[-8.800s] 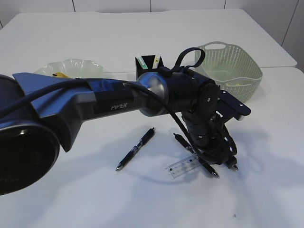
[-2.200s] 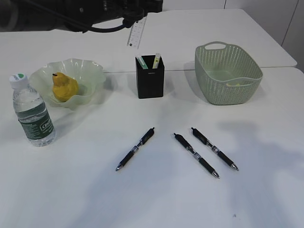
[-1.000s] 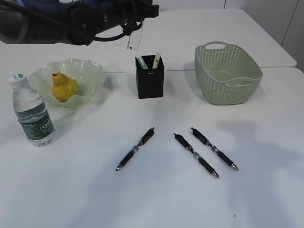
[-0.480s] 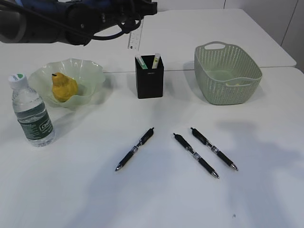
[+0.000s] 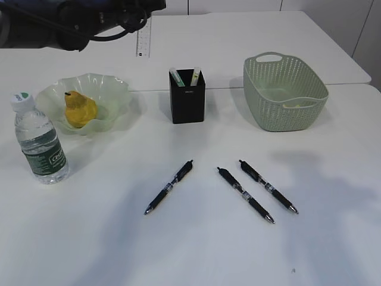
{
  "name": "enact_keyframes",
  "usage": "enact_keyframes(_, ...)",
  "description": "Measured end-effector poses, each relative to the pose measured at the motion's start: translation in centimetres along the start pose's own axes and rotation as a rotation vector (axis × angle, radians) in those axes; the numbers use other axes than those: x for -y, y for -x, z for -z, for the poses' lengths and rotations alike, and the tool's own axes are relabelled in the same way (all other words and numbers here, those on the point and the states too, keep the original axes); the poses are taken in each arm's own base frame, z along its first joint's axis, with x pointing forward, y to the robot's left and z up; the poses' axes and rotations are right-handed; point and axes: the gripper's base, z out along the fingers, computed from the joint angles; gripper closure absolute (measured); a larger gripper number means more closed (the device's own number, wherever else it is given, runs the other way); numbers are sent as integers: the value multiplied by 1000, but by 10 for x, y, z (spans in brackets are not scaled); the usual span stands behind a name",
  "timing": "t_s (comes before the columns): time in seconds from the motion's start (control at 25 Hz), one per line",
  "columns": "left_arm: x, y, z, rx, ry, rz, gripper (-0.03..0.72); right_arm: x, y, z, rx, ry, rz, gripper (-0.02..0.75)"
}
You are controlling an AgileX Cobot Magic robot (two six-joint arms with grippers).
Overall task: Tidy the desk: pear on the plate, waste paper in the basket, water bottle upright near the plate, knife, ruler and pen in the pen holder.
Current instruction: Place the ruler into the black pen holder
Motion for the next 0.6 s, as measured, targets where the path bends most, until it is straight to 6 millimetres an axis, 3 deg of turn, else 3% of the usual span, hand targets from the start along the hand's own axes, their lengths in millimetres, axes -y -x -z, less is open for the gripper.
enact_keyframes(0.6,3,-35,-15,63,-85,49,428,0,3,0,33,5,0,424)
